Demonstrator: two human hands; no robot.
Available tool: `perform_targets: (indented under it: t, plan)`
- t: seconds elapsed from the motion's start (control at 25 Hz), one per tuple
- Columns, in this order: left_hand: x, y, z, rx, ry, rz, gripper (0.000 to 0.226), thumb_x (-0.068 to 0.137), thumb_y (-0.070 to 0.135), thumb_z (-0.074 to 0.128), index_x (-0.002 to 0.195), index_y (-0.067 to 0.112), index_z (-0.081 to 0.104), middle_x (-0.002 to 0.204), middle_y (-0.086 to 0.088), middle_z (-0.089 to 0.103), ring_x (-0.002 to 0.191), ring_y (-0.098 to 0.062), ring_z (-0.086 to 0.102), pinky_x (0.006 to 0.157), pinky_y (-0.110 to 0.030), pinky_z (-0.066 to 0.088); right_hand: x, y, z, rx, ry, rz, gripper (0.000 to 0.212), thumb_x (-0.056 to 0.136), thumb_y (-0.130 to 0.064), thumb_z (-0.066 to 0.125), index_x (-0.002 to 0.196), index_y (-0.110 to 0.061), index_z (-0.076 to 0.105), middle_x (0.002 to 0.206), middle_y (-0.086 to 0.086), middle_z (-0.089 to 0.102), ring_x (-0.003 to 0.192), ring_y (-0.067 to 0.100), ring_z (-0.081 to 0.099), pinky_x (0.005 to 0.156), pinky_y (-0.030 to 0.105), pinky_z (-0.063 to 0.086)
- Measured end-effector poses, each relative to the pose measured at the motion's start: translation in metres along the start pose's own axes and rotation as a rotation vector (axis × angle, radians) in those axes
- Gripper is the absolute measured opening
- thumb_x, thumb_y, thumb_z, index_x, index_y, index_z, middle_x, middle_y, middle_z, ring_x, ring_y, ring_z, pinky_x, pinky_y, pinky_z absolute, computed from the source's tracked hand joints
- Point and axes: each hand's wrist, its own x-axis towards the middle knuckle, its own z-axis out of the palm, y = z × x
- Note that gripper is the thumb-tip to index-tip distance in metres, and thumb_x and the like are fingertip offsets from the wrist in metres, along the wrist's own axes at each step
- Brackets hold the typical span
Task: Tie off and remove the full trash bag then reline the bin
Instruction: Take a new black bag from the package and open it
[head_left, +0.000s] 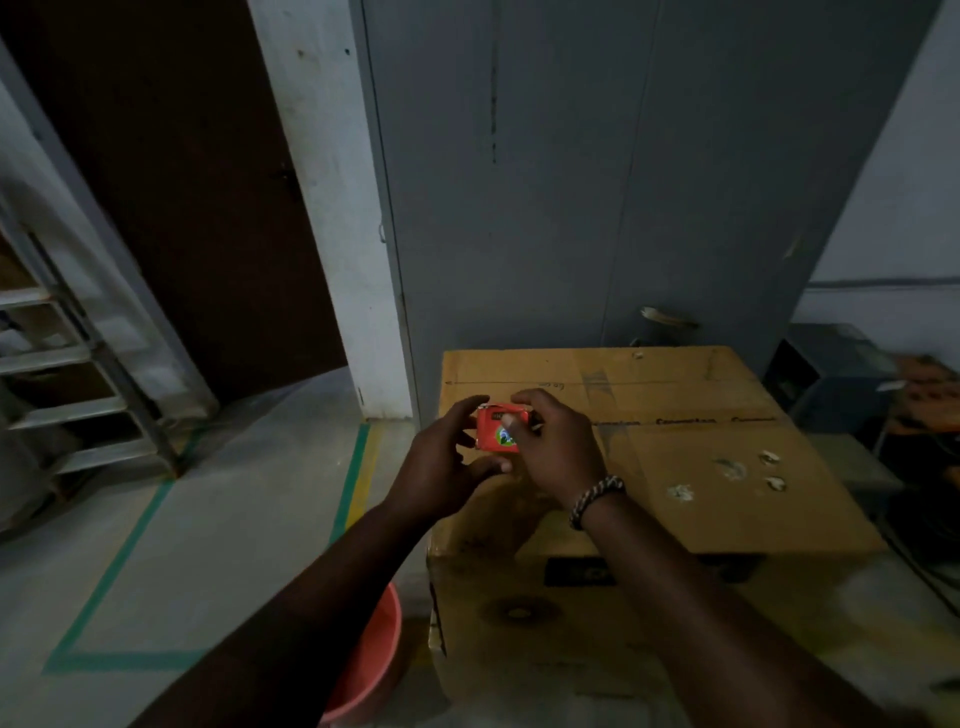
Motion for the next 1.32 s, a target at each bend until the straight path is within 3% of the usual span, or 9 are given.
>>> perform_targets:
  t: [0.2,0.44,0.8,1.0,1.12,1.2,1.32]
  plan:
    - [0.007,-0.007,0.001,0.05,0.054,0.021,0.074,0.081,0.04,0.082,0.143,0.038,0.043,0.119,0.009,0.07,0.099,-0.006,0.066,0.076,-0.04,0.062,-0.001,0.0,0.002,-0.027,0.073,-0.06,0.035,0.095,-0.035,0.065,0.13,-0.03,0.061,0.132,-0.002,0.058,0.116,0.017,0.06,0.084,0.028,0.059]
    - [0.015,-0.004,-0.001,0.061,0.044,0.034,0.07,0.08,0.043,0.082,0.14,0.036,0.046,0.115,0.007,0.072,0.099,-0.008,0.068,0.081,-0.039,0.06,0.0,-0.002,0.002,-0.043,0.08,-0.154,0.023,0.096,-0.022,0.063,0.117,-0.029,0.069,0.128,-0.009,0.051,0.12,0.011,0.052,0.093,0.03,0.056]
    - [0.023,-0.002,0.002,0.117,0.063,0.022,0.075,0.083,0.038,0.08,0.148,0.03,0.044,0.118,0.004,0.071,0.099,-0.009,0.065,0.078,-0.031,0.058,0.012,-0.007,-0.006,-0.148,-0.041,-0.161,0.039,0.097,-0.016,0.059,0.133,-0.031,0.059,0.133,-0.009,0.044,0.126,0.016,0.048,0.098,0.034,0.055]
    - [0.027,-0.001,0.003,0.099,0.054,0.01,0.075,0.083,0.03,0.082,0.147,0.03,0.045,0.127,0.004,0.067,0.105,-0.011,0.064,0.081,-0.026,0.055,0.017,-0.009,-0.007,-0.163,-0.101,-0.155,0.045,0.095,-0.015,0.063,0.137,-0.032,0.055,0.135,-0.008,0.043,0.128,0.018,0.048,0.096,0.033,0.056]
    - [0.031,0.002,0.0,0.049,0.02,0.001,0.072,0.084,0.022,0.081,0.146,0.028,0.045,0.139,0.004,0.06,0.123,-0.018,0.059,0.095,-0.032,0.054,0.022,-0.01,-0.01,-0.145,-0.1,-0.169,0.041,0.098,-0.017,0.059,0.137,-0.03,0.055,0.136,-0.006,0.046,0.127,0.019,0.049,0.096,0.032,0.055]
    - [0.039,0.004,-0.006,-0.04,-0.018,-0.08,0.072,0.085,0.027,0.08,0.148,0.029,0.045,0.139,0.004,0.06,0.128,-0.015,0.055,0.103,-0.039,0.051,0.029,-0.012,-0.018,-0.073,-0.068,-0.158,0.038,0.1,-0.021,0.056,0.137,-0.031,0.055,0.139,-0.004,0.051,0.125,0.018,0.052,0.093,0.03,0.054]
    - [0.048,0.014,-0.016,-0.214,-0.079,-0.154,0.072,0.086,0.046,0.075,0.149,0.031,0.045,0.131,0.004,0.065,0.118,-0.013,0.063,0.097,-0.042,0.056,0.041,-0.016,-0.032,0.123,-0.039,-0.102,0.037,0.102,-0.028,0.055,0.139,-0.03,0.054,0.137,-0.001,0.058,0.115,0.013,0.058,0.079,0.029,0.06]
